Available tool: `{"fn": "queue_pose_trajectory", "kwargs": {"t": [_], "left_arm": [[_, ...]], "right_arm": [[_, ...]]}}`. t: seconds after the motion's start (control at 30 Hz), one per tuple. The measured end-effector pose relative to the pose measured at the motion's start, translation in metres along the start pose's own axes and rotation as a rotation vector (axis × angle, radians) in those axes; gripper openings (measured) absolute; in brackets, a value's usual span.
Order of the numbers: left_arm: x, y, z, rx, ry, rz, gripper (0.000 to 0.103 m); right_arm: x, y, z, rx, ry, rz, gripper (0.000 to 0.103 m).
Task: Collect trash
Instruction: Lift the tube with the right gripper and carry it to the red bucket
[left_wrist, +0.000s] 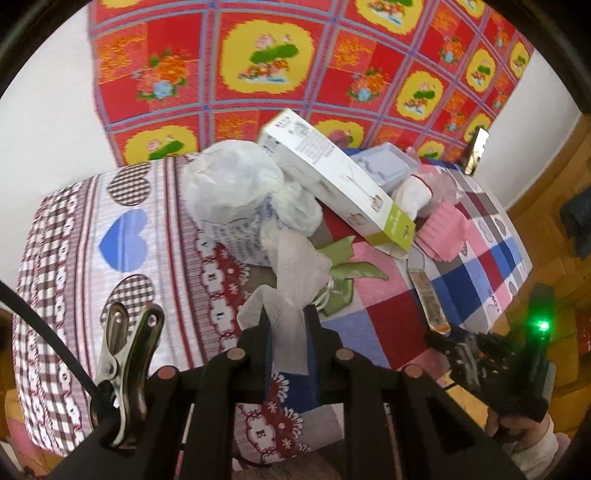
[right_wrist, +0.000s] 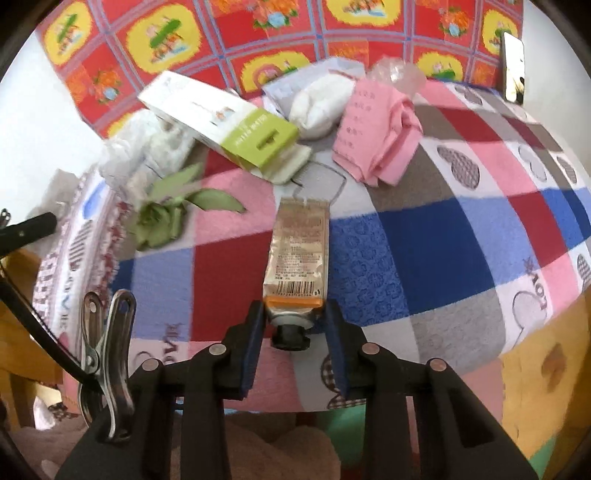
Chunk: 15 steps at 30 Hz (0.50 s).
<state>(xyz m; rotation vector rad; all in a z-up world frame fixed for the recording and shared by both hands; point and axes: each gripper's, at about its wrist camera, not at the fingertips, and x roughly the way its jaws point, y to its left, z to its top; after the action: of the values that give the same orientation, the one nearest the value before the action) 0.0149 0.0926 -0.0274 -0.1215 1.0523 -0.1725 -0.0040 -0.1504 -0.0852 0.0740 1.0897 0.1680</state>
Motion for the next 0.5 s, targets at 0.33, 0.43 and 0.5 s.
{"fn": "queue_pose_trajectory", "kwargs": {"t": [0.33, 0.43, 0.5], "left_arm": [[-0.03, 0.006, -0.016, -0.099, -0.039, 0.081, 0.016], [-0.041, 0.005, -0.02, -0.121, -0.063, 0.105, 0.016], [-0.046, 0.004, -0.023, -0.118, -0.082, 0.132, 0.016]], "right_arm": [[-0.049, 0.027, 0.0, -0.146, -0.116, 0.147, 0.033], [-0.053, 0.038, 0.003, -0.19, -0.138, 0.173, 0.033], [-0.054, 0.046, 0.005, -0.206, -0.143, 0.201, 0.033]]}}
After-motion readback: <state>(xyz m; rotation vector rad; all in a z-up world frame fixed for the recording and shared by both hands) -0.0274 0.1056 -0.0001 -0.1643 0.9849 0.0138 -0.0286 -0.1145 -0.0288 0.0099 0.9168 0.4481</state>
